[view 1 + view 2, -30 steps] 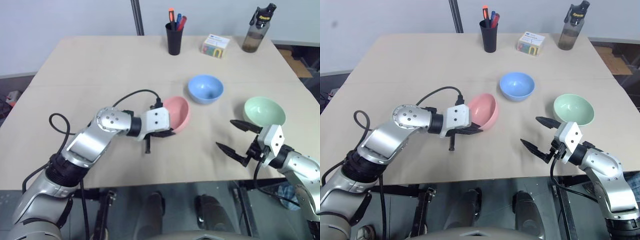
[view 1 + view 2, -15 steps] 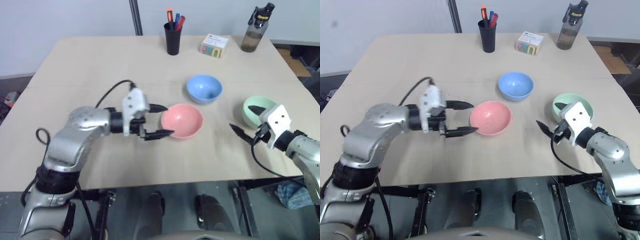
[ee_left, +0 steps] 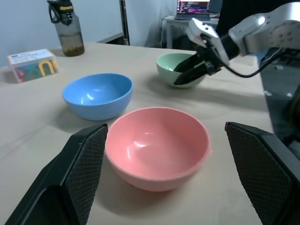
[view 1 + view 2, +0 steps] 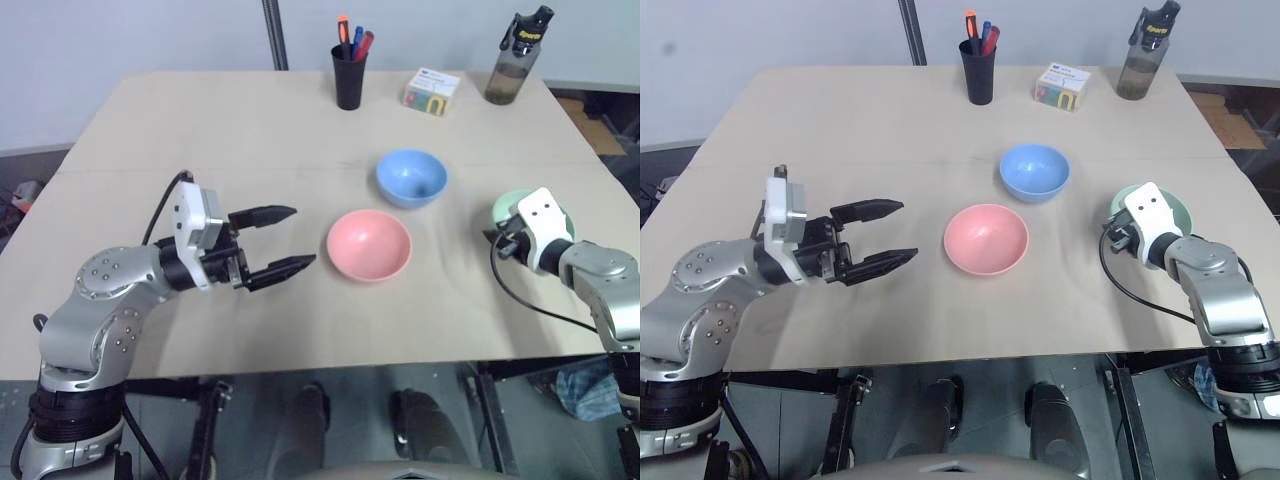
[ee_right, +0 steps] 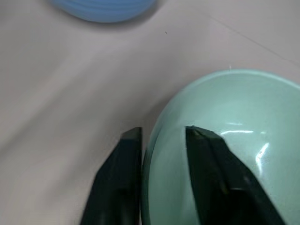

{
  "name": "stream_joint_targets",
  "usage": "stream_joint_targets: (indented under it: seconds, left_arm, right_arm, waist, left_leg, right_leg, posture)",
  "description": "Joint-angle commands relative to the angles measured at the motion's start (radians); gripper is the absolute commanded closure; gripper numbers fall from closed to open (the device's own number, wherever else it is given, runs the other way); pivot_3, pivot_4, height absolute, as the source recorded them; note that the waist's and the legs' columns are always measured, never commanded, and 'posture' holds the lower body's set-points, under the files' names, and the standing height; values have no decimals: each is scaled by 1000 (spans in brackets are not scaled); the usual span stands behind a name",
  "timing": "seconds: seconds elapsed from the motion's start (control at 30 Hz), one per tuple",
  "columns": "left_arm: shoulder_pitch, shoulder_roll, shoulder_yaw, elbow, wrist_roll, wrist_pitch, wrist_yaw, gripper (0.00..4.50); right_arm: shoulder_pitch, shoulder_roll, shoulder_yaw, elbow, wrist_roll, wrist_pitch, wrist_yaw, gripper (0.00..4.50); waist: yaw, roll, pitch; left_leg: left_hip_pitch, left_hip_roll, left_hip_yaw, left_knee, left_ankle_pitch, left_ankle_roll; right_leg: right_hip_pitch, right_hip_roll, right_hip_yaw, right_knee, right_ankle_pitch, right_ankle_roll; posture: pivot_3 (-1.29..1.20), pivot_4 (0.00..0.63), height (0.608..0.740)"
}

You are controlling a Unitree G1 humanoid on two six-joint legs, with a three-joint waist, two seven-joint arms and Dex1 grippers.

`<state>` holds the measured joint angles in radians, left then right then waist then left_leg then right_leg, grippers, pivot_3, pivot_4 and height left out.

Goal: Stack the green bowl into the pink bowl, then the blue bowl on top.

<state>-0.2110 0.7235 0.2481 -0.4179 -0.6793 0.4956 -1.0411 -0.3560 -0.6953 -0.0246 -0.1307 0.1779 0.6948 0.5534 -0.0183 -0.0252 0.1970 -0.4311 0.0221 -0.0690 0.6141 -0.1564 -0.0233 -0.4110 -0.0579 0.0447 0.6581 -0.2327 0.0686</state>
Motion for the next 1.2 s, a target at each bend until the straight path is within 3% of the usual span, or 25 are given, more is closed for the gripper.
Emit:
stream_joint_targets:
  seconds: [0.03, 0.13, 0.2, 0.3, 0.37, 0.63, 0.77, 0.8, 0.83, 1.03, 1.2]
  left_arm:
    - [21, 17, 49, -65, -48, 0, 20, 245]
    - [54, 25, 67, -73, -58, -6, 18, 245]
    - [78, 35, 86, -82, -92, 17, 16, 123]
    - [122, 34, 124, -89, -105, 21, 41, 123]
    - [149, 39, 146, -98, -123, 30, 49, 123]
    - [193, 33, 181, -126, -136, 16, 88, 123]
    - [206, 35, 195, -147, -137, 12, 109, 123]
    - [212, 35, 201, -154, -140, 13, 115, 0]
    - [216, 35, 204, -159, -143, 13, 120, 0]
    - [254, 33, 215, -191, -152, 11, 144, 0]
    - [262, 37, 216, -199, -155, 10, 162, 0]
  right_arm:
    - [-23, -16, -2, 6, -19, -19, 10, 4433]
    - [-29, -28, -2, -38, -1, -105, 74, 4433]
    - [-28, -7, -21, -133, 110, -168, 191, 4479]
    - [-72, 48, 13, -268, 259, -143, 293, 4479]
    - [-104, 79, 55, -299, 279, -129, 301, 4479]
    - [-214, 226, 278, -191, 237, -146, 346, 4479]
    - [-239, 242, 343, -115, 179, -191, 384, 4479]
    - [-241, 242, 346, -107, 173, -197, 388, 3753]
    - [-244, 242, 344, -101, 170, -201, 392, 3552]
    - [-250, 212, 253, -164, 220, -196, 409, 1092]
    - [-315, 139, 139, -145, 296, -215, 490, 1092]
  waist:
    - [0, 0, 0]
    - [0, 0, 0]
    - [-1, 0, 0]
    - [-8, 1, 1]
    - [-21, 1, 1]
    - [-19, 0, 0]
    - [-19, 0, 0]
    - [-18, 0, 0]
    - [-19, 0, 0]
    - [-19, 0, 0]
    - [-19, 0, 0]
  left_leg:
    - [0, 0, 0, 0, 0, 0]
    - [0, 0, 0, 0, 0, 0]
    - [0, 0, 0, 0, 0, 0]
    - [0, 1, 0, 0, 0, 0]
    - [1, 2, 0, -1, 0, 0]
    - [0, 1, -1, 0, 0, 0]
    - [0, 1, -1, -1, 0, 0]
    - [0, 1, -1, -1, 0, 0]
    - [0, 1, -1, -1, 0, 0]
    - [0, 1, -1, -2, 0, 0]
    - [0, 1, -1, -2, 0, 0]
  right_leg:
    - [0, 0, 0, 0, 0, 0]
    - [0, 0, 0, 0, -1, 1]
    - [0, 0, 0, 0, -1, 1]
    - [-1, 1, 0, 0, -1, 1]
    - [-1, 1, 1, 0, -1, 1]
    - [-1, 1, 0, 0, -1, 1]
    - [-1, 1, 0, 0, 0, 1]
    - [-1, 1, 0, -1, 0, 0]
    - [-1, 1, 0, -1, 0, -1]
    - [-1, 1, 0, -1, 0, -1]
    - [-1, 1, 0, -1, 0, 0]
  posture:
    - [0, 150, 740]
    - [0, 150, 740]
    - [0, 150, 740]
    - [0, 150, 740]
    - [0, 150, 740]
    - [0, 150, 740]
    - [0, 150, 740]
    - [0, 150, 740]
    - [0, 150, 740]
    - [0, 150, 740]
    - [0, 150, 740]
